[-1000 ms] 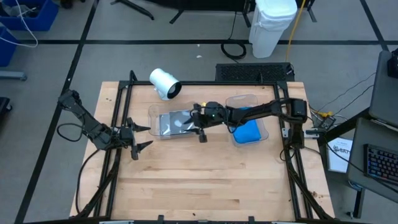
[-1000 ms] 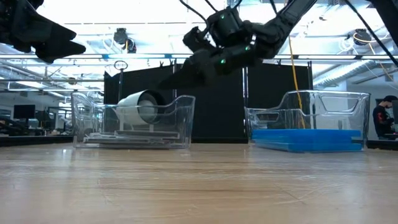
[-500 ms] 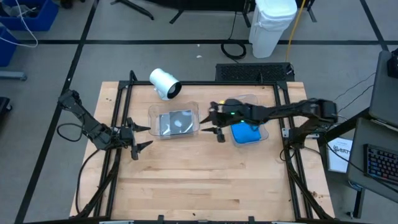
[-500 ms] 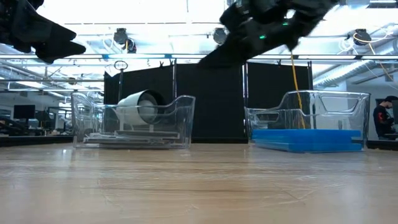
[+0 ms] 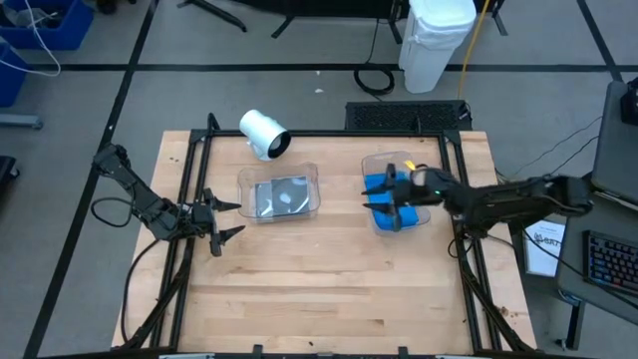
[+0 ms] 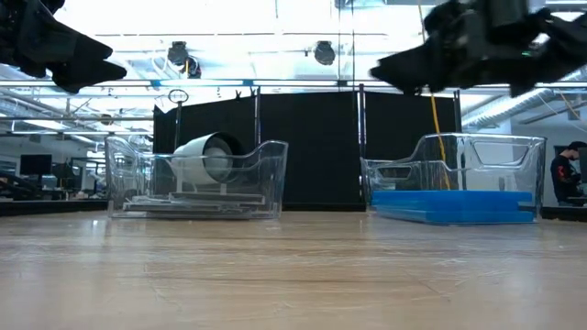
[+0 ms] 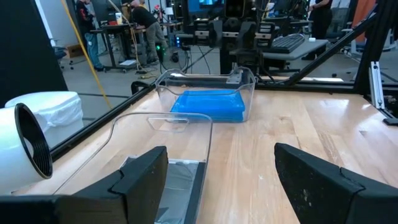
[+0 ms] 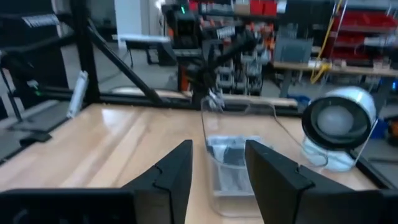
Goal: Pick & place jewel cases by type
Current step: Move the right transparent bin to the right
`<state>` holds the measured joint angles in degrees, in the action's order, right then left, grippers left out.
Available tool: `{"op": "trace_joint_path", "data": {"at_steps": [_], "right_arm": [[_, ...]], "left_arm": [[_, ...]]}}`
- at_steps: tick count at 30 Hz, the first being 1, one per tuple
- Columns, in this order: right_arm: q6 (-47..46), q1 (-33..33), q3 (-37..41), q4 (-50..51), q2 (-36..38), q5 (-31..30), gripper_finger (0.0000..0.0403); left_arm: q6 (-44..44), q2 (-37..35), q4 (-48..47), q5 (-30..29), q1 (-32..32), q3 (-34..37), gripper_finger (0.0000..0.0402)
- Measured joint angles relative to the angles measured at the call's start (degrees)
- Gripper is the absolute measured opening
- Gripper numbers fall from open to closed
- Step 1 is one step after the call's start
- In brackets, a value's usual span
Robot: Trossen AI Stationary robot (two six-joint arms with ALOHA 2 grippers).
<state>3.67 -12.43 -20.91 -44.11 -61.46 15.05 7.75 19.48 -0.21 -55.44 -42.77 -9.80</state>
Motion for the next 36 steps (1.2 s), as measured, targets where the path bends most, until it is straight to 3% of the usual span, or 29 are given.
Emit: {"op": "trace_joint_path", "data": {"at_steps": [10,16,20,24,31,36], "right_arm": [[-3.05,0.02,9.72,-1.56,15.79,-0.07,0.0135],[-3.48,0.13,11.61,0.75,18.54,1.22,0.0129],[-2.49,0.59,11.29,4.44,18.52,2.42,0.009],[-0.19,0.78,7.5,15.33,18.47,-3.11,0.0014],[1.01,1.56,-4.01,45.65,12.95,-24.09,0.0001],[-1.84,1.62,-9.49,54.98,4.01,-28.57,0.0]], "left_arm": [[0.0,0.0,0.0,0.0,-0.02,0.0,0.0296],[0.0,0.01,-0.02,0.01,0.0,0.0,0.0296],[0.0,0.01,0.0,0.0,-0.02,0.0,0.0296],[0.01,0.01,0.0,0.02,0.0,0.0,0.0296],[0.01,0.01,-0.01,0.02,0.0,0.0,0.0296],[0.0,0.0,0.0,0.02,0.0,0.0,0.0296]]}}
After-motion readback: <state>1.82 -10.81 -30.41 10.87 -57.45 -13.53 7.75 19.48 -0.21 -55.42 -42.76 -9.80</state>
